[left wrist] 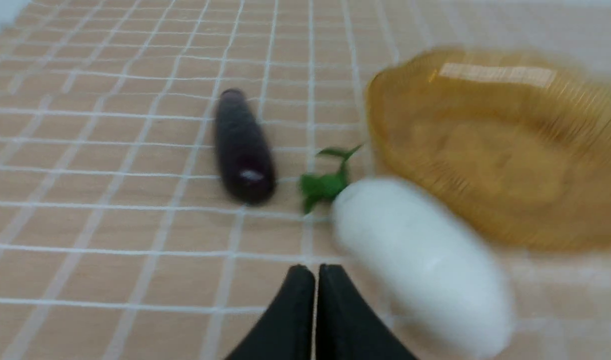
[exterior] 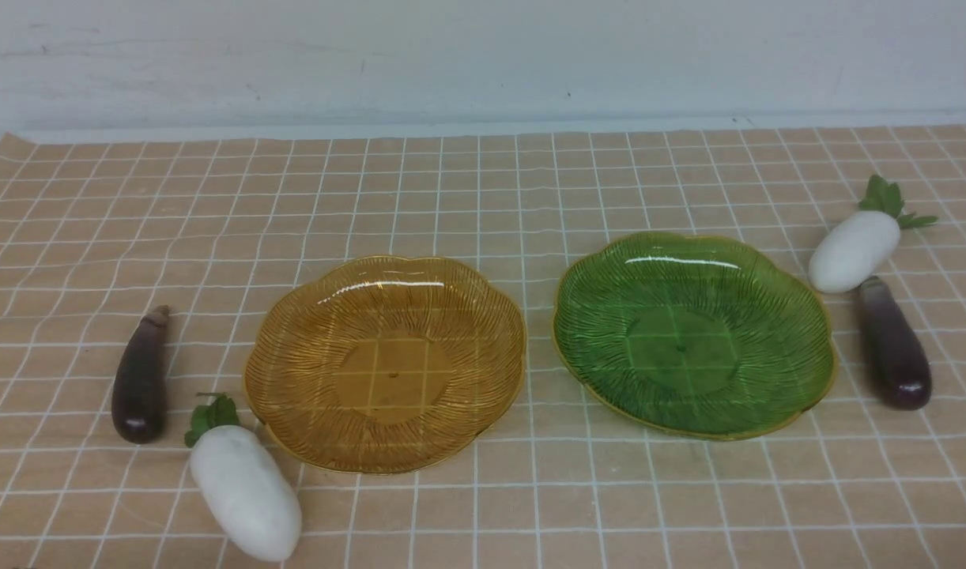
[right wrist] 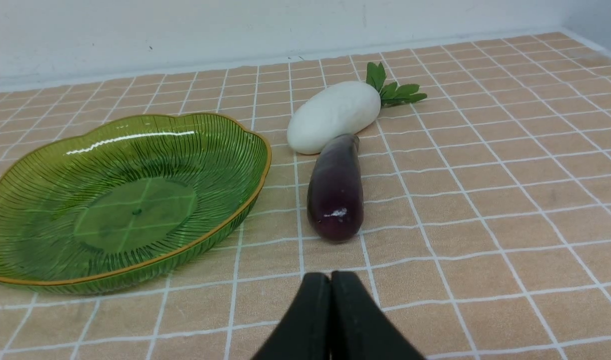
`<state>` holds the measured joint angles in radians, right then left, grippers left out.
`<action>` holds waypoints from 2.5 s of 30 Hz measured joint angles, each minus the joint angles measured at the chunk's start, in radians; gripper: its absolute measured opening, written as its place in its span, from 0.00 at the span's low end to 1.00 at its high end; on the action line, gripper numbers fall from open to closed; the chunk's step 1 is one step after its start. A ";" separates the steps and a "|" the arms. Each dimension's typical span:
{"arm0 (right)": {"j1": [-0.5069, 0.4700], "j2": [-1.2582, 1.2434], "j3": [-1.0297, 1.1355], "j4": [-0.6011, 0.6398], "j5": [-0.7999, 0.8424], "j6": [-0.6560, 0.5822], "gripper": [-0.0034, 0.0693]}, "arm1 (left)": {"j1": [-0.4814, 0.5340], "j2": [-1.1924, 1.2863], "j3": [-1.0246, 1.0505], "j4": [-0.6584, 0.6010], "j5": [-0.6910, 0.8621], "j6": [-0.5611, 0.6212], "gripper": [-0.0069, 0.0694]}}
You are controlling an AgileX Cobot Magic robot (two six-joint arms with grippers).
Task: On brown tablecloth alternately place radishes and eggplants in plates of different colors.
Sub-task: 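Pick up the eggplant and place it in the yellow plate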
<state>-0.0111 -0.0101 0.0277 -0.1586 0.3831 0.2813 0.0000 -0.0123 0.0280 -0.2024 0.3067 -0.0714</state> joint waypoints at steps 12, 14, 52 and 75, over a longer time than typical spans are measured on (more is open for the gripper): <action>0.000 0.000 0.000 0.000 0.000 0.000 0.03 | 0.000 0.005 -0.050 -0.422 -0.583 -0.087 0.09; 0.000 0.000 0.000 0.000 0.000 0.000 0.03 | 0.000 0.055 -0.156 -0.421 -0.541 -0.025 0.09; 0.036 0.482 -0.603 0.623 0.504 -0.336 0.03 | 0.162 1.915 -1.318 0.077 0.440 0.101 0.59; 0.036 0.862 -0.815 0.453 0.544 -0.319 0.03 | -0.133 1.951 -1.644 -0.179 0.629 0.237 0.44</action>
<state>0.0244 0.8524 -0.7874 0.2944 0.9269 -0.0382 -0.1331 1.9389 -1.6156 -0.3815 0.9359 0.1658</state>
